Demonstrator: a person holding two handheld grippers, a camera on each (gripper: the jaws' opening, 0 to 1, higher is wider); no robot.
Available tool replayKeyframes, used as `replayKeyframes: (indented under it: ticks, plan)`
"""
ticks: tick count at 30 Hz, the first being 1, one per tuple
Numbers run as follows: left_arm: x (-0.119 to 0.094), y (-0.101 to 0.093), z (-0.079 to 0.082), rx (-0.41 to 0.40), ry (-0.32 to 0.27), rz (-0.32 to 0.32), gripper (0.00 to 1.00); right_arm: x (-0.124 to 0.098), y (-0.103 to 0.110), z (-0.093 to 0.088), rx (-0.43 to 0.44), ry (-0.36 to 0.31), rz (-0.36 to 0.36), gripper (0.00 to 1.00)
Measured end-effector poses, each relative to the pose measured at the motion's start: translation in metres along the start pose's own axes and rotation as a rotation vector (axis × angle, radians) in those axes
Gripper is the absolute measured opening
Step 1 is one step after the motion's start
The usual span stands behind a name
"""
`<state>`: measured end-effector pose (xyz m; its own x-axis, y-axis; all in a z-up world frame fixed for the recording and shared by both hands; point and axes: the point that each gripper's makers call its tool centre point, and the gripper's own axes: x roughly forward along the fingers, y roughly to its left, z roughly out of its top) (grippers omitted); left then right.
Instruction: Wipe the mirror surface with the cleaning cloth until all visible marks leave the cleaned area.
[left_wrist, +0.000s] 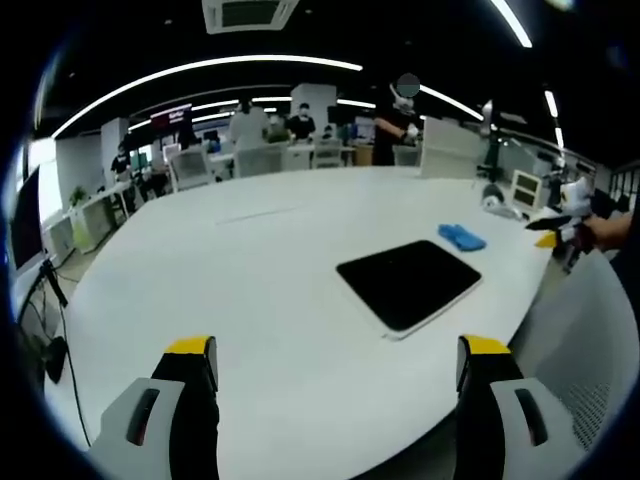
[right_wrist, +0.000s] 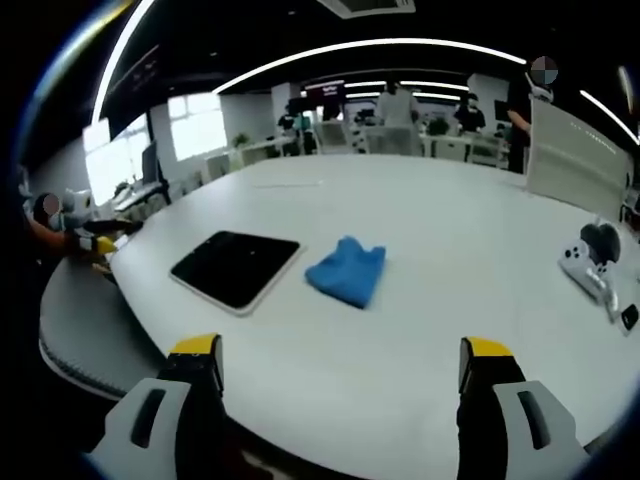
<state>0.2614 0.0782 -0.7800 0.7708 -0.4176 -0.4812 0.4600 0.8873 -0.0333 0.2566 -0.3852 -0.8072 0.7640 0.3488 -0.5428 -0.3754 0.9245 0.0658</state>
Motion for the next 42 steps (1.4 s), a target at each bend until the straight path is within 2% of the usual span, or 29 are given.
replayKeyframes:
  ticks: [8,34,38,42]
  plan:
    - [0.001,0.001,-0.004,0.009,0.024,0.0,0.99,0.001,0.0,-0.001,0.008,0.002,-0.003,0.98]
    - [0.001,0.01,-0.004,0.022,0.015,0.026,0.99,0.001,0.001,0.003,0.013,0.01,-0.019,0.98]
    - [0.001,0.011,-0.006,0.027,0.022,0.027,0.99,0.002,-0.002,0.009,0.017,0.006,-0.026,0.98]
    - [0.002,0.01,-0.008,0.056,0.033,0.03,0.99,0.004,-0.004,0.026,0.01,-0.02,-0.029,0.97]
